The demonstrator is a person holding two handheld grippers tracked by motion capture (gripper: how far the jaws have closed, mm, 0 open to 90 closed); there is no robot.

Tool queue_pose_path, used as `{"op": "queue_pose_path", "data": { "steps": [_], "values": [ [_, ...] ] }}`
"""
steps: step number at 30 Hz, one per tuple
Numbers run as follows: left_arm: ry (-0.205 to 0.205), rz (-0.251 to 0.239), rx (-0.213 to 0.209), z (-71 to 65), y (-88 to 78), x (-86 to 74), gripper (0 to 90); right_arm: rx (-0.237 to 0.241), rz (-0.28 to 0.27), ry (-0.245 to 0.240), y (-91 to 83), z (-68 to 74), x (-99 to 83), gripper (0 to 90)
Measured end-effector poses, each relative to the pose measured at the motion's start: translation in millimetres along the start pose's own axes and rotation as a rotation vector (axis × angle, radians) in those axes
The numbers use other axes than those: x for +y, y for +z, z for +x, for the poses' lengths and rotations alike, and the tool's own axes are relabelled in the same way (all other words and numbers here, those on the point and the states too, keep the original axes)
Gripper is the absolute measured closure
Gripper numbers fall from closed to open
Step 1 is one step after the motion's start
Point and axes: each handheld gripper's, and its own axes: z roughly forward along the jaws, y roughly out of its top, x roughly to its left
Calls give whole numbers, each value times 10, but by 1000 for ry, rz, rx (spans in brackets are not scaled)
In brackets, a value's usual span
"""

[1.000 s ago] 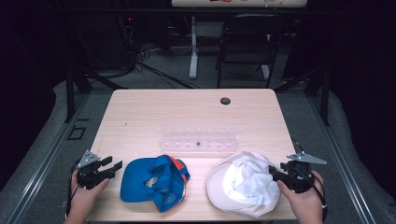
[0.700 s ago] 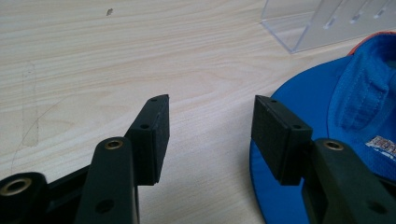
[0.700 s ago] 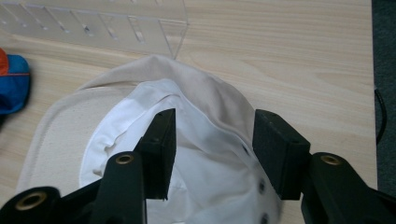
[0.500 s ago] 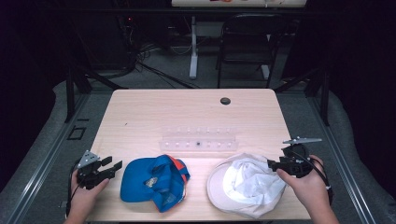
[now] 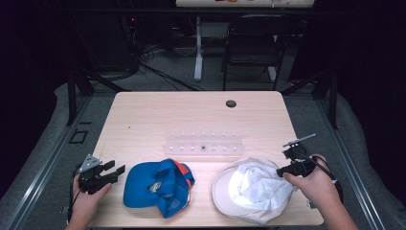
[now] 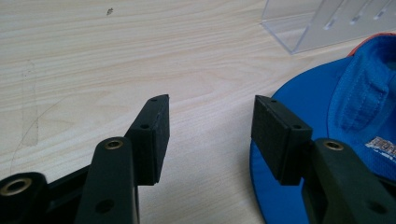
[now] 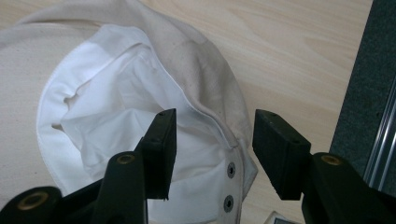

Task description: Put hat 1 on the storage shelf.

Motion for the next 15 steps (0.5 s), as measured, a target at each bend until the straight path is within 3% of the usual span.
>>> {"op": "queue_pose_path", "data": {
  "steps": [3, 5, 7, 8, 12, 15],
  "values": [
    [-2, 1, 1, 1, 1, -1, 475, -2, 33, 6, 29, -18, 9, 504],
    [-5, 0, 0, 2, 6, -2, 475, 10, 80, 37, 77, -41, 21, 525],
    [-5, 7, -2, 4, 4, 0, 475, 7, 79, 50, 99, -41, 21, 530],
    [-7, -5, 0, 1, 13, -5, 475, -1, 116, 43, 116, -62, 40, 550],
    [-8, 3, -4, 3, 5, -2, 475, -11, 129, 68, 162, -64, 54, 555],
    [-7, 7, -3, 7, 3, -1, 475, -17, 169, 70, 197, -84, 77, 556]
  ]
}}
